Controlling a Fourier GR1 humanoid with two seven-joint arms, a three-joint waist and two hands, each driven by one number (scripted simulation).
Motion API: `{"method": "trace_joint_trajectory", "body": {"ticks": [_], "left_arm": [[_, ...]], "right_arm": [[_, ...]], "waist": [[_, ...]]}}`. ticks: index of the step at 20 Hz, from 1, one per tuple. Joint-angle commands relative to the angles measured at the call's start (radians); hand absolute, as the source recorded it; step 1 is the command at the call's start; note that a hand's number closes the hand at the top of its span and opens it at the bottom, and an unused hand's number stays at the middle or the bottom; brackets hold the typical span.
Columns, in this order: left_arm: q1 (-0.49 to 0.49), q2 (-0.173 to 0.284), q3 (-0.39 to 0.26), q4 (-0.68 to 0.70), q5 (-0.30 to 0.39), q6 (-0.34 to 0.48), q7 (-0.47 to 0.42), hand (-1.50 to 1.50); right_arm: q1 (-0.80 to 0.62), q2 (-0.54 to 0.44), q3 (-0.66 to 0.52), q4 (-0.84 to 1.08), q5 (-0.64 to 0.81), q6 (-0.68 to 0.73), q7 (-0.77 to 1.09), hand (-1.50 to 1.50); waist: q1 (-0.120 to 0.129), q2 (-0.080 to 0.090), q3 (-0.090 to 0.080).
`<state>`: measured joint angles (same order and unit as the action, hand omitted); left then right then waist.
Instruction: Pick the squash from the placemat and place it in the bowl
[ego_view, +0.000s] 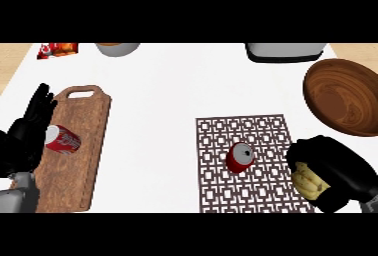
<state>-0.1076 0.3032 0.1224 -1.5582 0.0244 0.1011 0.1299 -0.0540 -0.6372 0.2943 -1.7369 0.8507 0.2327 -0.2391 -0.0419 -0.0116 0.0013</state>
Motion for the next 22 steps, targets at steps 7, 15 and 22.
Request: {"method": "trace_joint_trajectory", "body": {"ticks": [7, 15, 22], "left_arm": [[0.037, 0.018, 0.027, -0.026, 0.013, -0.018, -0.010, 0.00], [0.015, -0.023, -0.017, 0.007, -0.018, -0.040, -0.054, 0.00], [-0.040, -0.015, -0.008, -0.008, -0.016, -0.052, 0.018, 0.00]], "right_arm": [[0.094, -0.101, -0.548, -0.207, -0.517, 0.038, -0.125, 1.50], [-0.080, -0.194, -0.726, 0.046, -0.659, 0.198, -0.077, 1.50], [-0.314, -0.183, -0.596, 0.429, -0.542, 0.171, -0.200, 1.50]], "waist": [[-0.002, 0.001, -0.001], [0.049, 0.012, -0.002], [0.062, 0.016, -0.001]]}}
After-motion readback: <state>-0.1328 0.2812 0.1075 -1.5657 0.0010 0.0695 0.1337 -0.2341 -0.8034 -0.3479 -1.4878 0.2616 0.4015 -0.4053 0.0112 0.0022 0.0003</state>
